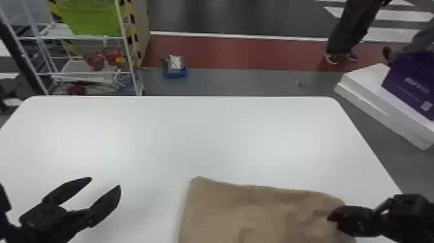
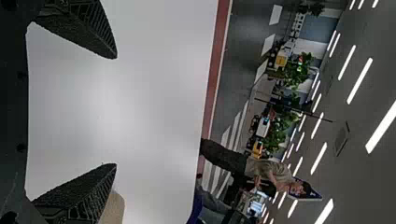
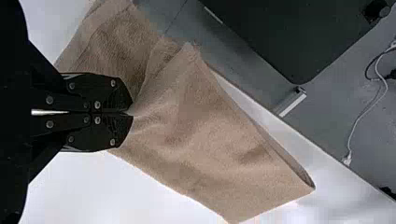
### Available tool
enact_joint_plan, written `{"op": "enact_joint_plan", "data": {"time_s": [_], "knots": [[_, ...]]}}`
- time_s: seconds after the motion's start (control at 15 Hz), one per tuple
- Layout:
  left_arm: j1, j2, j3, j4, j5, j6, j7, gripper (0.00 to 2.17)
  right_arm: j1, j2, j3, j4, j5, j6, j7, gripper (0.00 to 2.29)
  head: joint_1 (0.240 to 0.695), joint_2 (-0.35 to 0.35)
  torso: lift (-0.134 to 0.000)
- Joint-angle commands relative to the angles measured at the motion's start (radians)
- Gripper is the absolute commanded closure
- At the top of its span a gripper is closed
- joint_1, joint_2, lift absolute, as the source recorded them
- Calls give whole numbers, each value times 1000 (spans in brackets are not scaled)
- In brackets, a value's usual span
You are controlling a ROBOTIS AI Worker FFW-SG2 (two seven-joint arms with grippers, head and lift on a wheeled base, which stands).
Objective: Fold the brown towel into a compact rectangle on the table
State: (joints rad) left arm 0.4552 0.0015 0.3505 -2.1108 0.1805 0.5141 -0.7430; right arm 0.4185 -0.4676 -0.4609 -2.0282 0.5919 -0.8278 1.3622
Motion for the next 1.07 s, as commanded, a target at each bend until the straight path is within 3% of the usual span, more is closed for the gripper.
{"op": "enact_joint_plan", "data": {"time_s": [0.0, 0.13, 0.33, 0.47, 0.87, 1.0], "knots": [[-3, -4, -4, 2, -10, 1, 1, 53, 14, 3, -105, -81, -98, 20, 5, 1409, 695, -73, -134], [-12, -4, -4, 18, -10, 1, 1, 53, 59, 3, -171, -76, -116, 2, 5, 1409, 695, -81, -134], [-23, -4, -10, 32, -12, 1, 1, 53, 77, 6, -117, 29, -15, -78, 5, 1406, 695, -116, -134], [-23, -4, -10, 35, -12, 1, 1, 53, 25, 6, -82, 82, 11, -84, 5, 1406, 695, -140, -134], [-24, -4, -8, 45, -13, -2, 1, 53, -26, -8, -90, 91, 8, -81, 5, 1406, 695, -138, -134], [-35, -4, -8, 55, -18, 1, 2, 53, -12, -11, -125, 72, -35, -75, 5, 1406, 695, -143, -134]]}}
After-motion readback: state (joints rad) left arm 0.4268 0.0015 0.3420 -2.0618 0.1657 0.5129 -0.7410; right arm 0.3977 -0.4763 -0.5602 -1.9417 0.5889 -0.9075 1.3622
